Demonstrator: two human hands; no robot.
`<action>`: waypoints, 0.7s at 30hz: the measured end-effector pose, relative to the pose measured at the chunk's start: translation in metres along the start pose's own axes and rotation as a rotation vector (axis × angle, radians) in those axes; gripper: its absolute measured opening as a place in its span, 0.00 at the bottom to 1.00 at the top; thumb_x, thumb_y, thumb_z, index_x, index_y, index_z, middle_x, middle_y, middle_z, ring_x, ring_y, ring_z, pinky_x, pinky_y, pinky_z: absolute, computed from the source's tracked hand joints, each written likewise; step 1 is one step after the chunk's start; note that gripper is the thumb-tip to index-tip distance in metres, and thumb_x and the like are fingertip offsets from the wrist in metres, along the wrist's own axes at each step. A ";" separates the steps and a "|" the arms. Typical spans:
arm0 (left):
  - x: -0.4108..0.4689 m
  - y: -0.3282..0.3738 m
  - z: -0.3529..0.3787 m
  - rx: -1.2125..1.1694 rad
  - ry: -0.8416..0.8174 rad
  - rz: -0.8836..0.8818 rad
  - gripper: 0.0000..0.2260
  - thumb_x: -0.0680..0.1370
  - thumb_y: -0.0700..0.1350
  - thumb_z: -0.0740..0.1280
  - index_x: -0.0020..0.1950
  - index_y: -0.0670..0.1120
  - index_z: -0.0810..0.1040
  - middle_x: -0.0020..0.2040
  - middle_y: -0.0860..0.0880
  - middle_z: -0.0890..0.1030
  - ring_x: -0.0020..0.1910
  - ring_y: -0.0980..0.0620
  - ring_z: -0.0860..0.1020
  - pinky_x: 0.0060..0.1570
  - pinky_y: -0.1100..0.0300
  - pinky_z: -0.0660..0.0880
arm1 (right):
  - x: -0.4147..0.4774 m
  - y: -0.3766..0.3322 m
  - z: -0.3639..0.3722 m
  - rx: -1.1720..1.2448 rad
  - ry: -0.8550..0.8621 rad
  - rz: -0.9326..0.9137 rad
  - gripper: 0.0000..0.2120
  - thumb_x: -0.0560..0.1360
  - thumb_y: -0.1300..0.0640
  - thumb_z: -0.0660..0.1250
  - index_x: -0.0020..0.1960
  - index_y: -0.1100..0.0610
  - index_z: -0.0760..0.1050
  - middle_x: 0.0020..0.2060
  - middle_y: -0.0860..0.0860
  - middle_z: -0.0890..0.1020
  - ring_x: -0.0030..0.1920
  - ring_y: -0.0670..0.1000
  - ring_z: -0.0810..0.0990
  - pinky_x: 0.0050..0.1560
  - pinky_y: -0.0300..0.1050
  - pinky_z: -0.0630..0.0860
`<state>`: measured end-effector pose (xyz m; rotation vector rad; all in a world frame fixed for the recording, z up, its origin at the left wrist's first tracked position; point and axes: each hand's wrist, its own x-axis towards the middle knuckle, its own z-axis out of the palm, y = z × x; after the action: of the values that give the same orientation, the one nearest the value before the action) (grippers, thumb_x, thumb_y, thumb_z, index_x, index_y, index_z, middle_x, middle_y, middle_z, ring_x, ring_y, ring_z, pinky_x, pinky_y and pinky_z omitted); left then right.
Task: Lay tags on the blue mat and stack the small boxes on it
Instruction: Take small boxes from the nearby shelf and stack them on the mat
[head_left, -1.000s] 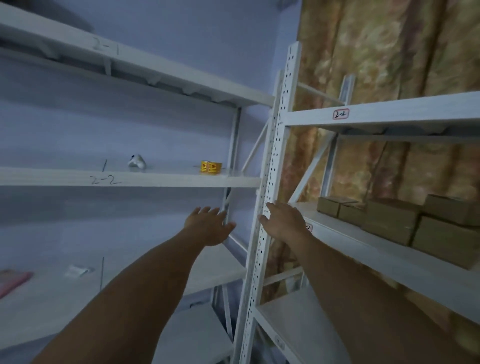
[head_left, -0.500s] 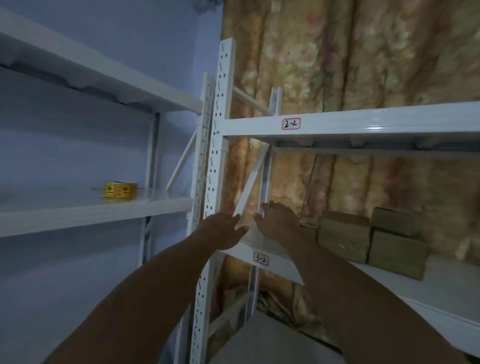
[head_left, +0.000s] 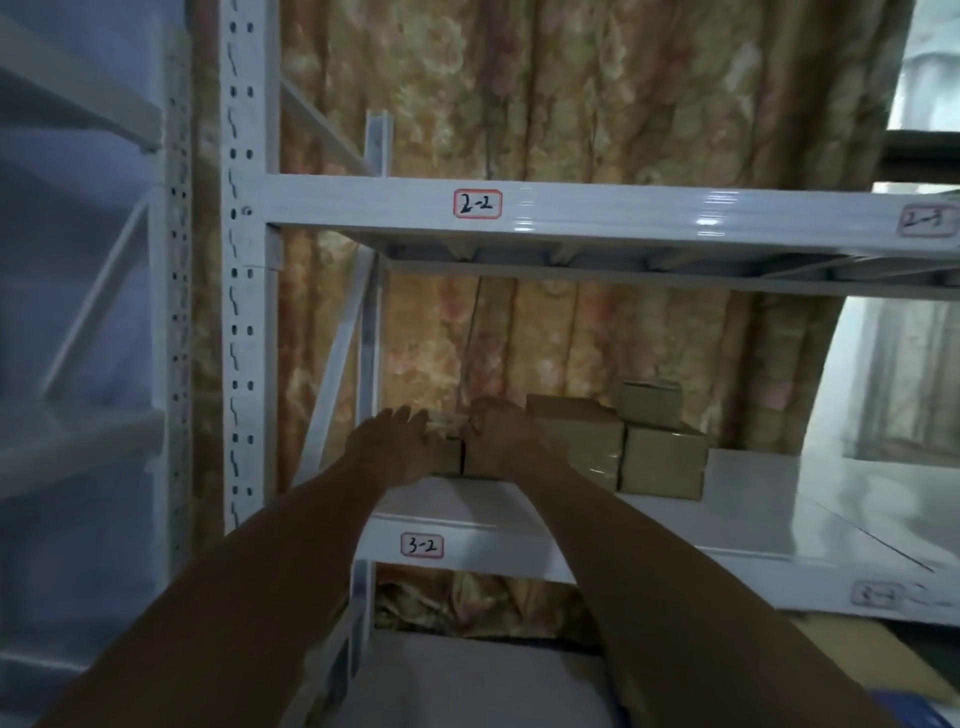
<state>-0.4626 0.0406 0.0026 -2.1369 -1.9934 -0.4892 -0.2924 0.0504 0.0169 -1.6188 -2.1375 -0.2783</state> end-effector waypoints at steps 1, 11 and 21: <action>0.005 -0.002 0.001 -0.023 -0.002 0.013 0.29 0.83 0.61 0.52 0.80 0.48 0.60 0.79 0.43 0.62 0.76 0.41 0.64 0.73 0.44 0.64 | 0.001 -0.003 0.003 -0.015 -0.004 0.022 0.23 0.81 0.44 0.54 0.69 0.54 0.72 0.68 0.57 0.75 0.70 0.62 0.70 0.73 0.62 0.62; 0.025 -0.013 0.022 -0.498 -0.071 -0.105 0.26 0.83 0.57 0.50 0.73 0.40 0.65 0.67 0.38 0.74 0.56 0.40 0.76 0.50 0.53 0.73 | -0.010 -0.036 0.030 -0.073 -0.043 0.110 0.24 0.81 0.42 0.53 0.68 0.54 0.75 0.65 0.57 0.78 0.65 0.59 0.75 0.69 0.57 0.69; 0.007 -0.017 -0.002 -0.893 -0.016 -0.318 0.19 0.79 0.43 0.64 0.69 0.40 0.70 0.62 0.38 0.77 0.56 0.39 0.78 0.43 0.54 0.71 | -0.021 -0.059 0.020 -0.064 -0.085 0.126 0.23 0.80 0.43 0.55 0.73 0.49 0.71 0.74 0.50 0.70 0.78 0.51 0.59 0.77 0.60 0.36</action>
<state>-0.4797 0.0480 0.0055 -2.1885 -2.4153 -1.6813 -0.3488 0.0230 -0.0048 -1.8236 -2.0968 -0.2445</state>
